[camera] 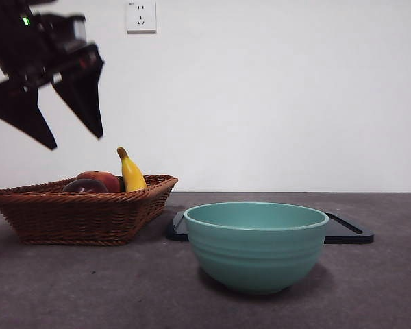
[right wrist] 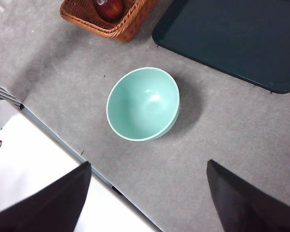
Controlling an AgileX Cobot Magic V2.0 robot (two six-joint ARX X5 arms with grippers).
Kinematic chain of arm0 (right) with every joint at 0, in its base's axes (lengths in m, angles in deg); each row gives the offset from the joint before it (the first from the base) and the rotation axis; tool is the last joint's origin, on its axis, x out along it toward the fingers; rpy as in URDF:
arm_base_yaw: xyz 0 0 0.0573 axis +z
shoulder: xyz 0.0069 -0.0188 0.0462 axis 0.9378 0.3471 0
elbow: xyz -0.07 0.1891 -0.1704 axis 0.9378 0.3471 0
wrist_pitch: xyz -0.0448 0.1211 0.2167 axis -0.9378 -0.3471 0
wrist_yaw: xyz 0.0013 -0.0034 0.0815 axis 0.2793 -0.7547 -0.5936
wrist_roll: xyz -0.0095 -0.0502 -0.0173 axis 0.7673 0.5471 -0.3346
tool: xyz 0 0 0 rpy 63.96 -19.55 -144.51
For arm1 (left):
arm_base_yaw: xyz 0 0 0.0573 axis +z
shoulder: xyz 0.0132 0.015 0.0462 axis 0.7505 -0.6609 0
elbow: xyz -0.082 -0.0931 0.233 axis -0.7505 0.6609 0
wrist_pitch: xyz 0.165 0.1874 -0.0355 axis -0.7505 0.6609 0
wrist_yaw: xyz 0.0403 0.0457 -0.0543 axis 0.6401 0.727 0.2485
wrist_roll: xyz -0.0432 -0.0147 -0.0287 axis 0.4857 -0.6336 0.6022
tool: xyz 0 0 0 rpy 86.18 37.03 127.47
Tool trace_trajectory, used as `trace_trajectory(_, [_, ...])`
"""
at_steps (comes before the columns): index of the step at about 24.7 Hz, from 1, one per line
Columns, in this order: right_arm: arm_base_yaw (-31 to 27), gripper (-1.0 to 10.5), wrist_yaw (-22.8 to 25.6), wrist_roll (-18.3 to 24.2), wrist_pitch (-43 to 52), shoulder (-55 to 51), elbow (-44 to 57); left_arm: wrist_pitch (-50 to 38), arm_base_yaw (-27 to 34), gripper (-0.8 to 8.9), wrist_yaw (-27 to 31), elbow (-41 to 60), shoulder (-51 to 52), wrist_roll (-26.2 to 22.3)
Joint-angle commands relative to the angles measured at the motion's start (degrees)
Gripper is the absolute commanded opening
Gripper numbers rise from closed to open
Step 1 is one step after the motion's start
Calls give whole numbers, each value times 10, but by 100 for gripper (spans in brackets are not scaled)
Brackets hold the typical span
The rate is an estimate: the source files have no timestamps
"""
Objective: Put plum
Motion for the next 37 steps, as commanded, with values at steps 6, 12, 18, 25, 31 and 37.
trace_trajectory(6, [2, 382, -1, -6, 4, 4, -12, -43, -2, 436, 1, -13, -70, -12])
trace_trajectory(12, [2, 382, -1, -6, 4, 4, -12, -54, -3, 436, 5, -13, -103, -22])
trace_trajectory(18, [2, 382, -1, -6, 9, 4, -12, -72, -5, 436, 5, -13, -130, -24])
trace_trajectory(25, [2, 382, -1, -6, 10, 4, -12, -82, -5, 395, 5, -13, -143, -24])
trace_trajectory(31, [2, 382, -1, -6, 10, 4, -12, -80, -5, 290, 5, -13, -143, -24])
trace_trajectory(37, [2, 382, -1, -6, 10, 4, -12, -34, -7, 279, 5, -57, -125, -23])
